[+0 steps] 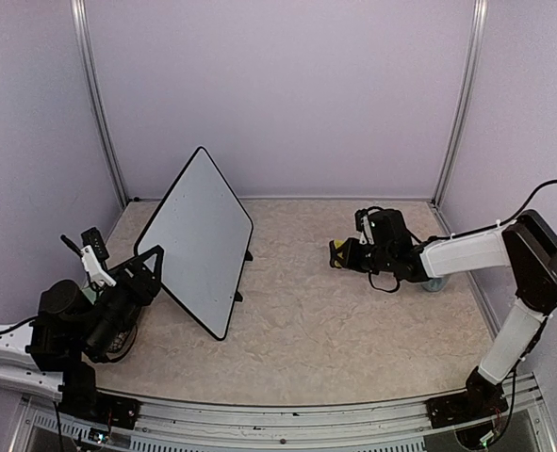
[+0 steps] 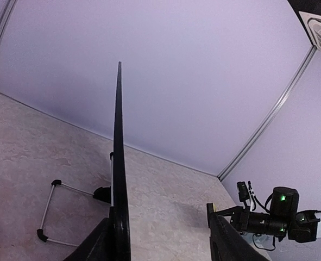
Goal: Erase the whiteboard
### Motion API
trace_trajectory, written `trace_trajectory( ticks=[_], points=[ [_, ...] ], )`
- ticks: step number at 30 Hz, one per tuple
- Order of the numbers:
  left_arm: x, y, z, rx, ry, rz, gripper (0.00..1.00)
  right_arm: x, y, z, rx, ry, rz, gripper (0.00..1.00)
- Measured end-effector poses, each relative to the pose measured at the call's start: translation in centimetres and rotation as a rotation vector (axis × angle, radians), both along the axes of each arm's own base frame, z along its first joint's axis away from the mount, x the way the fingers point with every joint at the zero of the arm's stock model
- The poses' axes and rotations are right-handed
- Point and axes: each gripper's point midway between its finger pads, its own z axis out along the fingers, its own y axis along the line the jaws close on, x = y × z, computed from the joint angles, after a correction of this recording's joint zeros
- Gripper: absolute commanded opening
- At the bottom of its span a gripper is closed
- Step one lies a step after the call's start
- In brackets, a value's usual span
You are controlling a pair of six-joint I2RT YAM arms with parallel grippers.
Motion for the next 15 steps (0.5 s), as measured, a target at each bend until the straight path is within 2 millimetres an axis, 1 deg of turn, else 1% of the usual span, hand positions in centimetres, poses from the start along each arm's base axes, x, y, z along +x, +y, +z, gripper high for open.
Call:
trace_trajectory(
  ticks=[6, 12, 15],
  points=[
    [0.0, 0.3, -0.3, 0.010, 0.010, 0.010, 0.72, -0.1, -0.1, -1.5, -0.021, 0.037, -0.004, 0.11],
    [0.2, 0.6, -0.5, 0.020, 0.030, 0.037, 0.75, 0.1, 0.0, -2.5, -0.037, 0.066, -0.006, 0.18],
    [0.3, 1.1, -0.5, 0.016, 0.044, 0.063, 0.80, 0.3, 0.1, -3.1, -0.046, 0.083, -0.007, 0.23]
  ],
)
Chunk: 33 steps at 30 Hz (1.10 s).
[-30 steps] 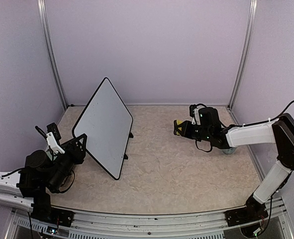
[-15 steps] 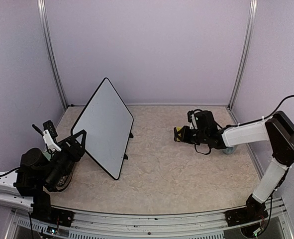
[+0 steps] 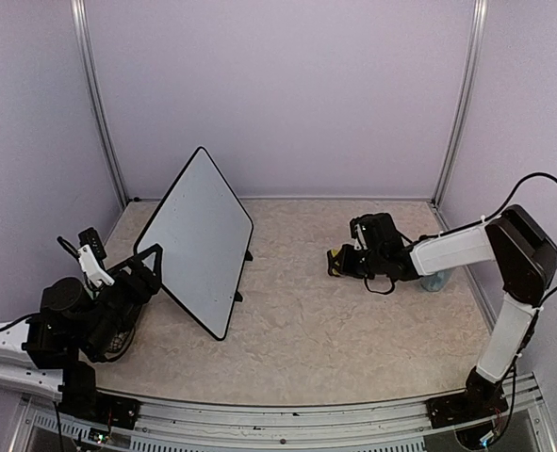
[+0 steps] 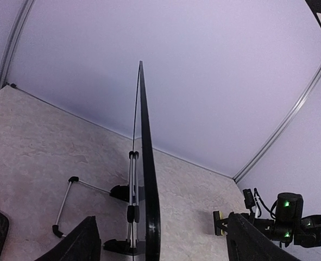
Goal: Erase the whiteboard
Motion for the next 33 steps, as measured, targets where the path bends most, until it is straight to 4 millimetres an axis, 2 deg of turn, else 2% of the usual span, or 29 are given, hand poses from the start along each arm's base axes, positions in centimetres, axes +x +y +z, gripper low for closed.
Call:
trace_trajectory(
  ticks=[6, 10, 18, 21, 27, 31, 33],
  points=[
    [0.1, 0.7, 0.0, -0.009, 0.023, 0.042, 0.93, 0.3, 0.3, -1.9, -0.021, 0.045, -0.001, 0.41],
    [0.2, 1.0, -0.1, -0.009, 0.035, 0.052, 0.96, 0.2, 0.3, -3.1, -0.036, 0.073, 0.002, 0.51],
    [0.1, 1.4, 0.6, -0.015, 0.042, 0.062, 0.98, 0.7, 0.5, -4.1, -0.072, 0.097, 0.011, 0.61],
    [0.1, 1.5, 1.1, -0.022, 0.040, 0.063, 0.98, 1.5, 0.8, -4.1, -0.089, 0.097, 0.011, 0.81],
    [0.0, 1.7, 1.7, -0.031, 0.037, 0.068, 0.98, 3.5, 2.0, -4.0, -0.148, 0.062, 0.016, 0.87],
    [0.0, 1.7, 1.8, -0.033, 0.036, 0.068, 0.98, 4.4, 2.7, -4.2, -0.231, 0.034, 0.010, 1.00],
    [0.0, 1.8, 1.8, -0.034, 0.036, 0.070, 0.98, 4.8, 3.3, -4.4, -0.286, 0.020, 0.008, 1.00]
  ],
)
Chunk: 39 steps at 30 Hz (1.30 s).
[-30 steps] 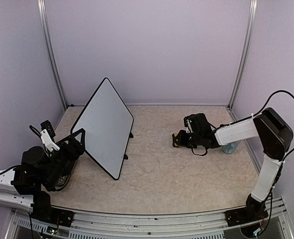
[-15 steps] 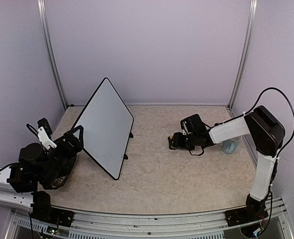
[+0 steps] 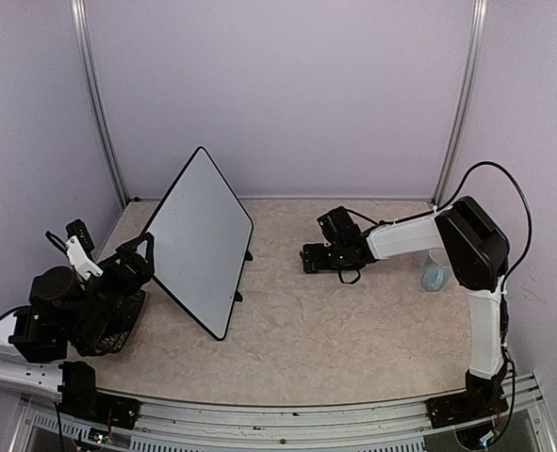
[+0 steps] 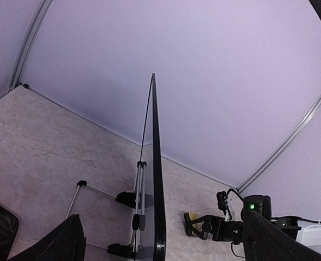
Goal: Erase the whiteboard
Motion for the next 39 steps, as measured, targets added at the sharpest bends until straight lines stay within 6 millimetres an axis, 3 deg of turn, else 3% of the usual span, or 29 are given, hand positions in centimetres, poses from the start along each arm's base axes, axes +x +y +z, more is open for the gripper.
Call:
trace_trajectory(
  ticks=[3, 7, 15, 21, 33, 39],
  points=[
    [0.0, 0.1, 0.1, -0.002, -0.001, 0.002, 0.98, 0.2, 0.7, -0.4, -0.094, -0.022, 0.003, 1.00],
    [-0.1, 0.2, 0.1, -0.001, -0.001, 0.002, 0.98, 0.1, 0.1, -1.1, -0.209, -0.043, -0.005, 1.00],
    [-0.2, 0.5, 0.4, -0.010, -0.005, 0.005, 0.99, 0.0, 0.5, -0.8, -0.299, -0.069, 0.013, 1.00],
    [-0.3, 0.6, 1.1, -0.017, -0.010, 0.005, 0.99, -1.8, 0.6, 0.0, -0.340, -0.052, 0.168, 0.99],
    [-0.3, 1.8, 3.3, -0.034, -0.007, 0.047, 0.99, -2.5, 7.1, 4.3, -0.286, -0.194, 0.646, 0.90],
    [-0.4, 2.7, 3.7, -0.032, 0.003, 0.082, 0.99, -2.2, 11.4, 8.3, -0.184, -0.340, 0.846, 0.85]
  ],
)
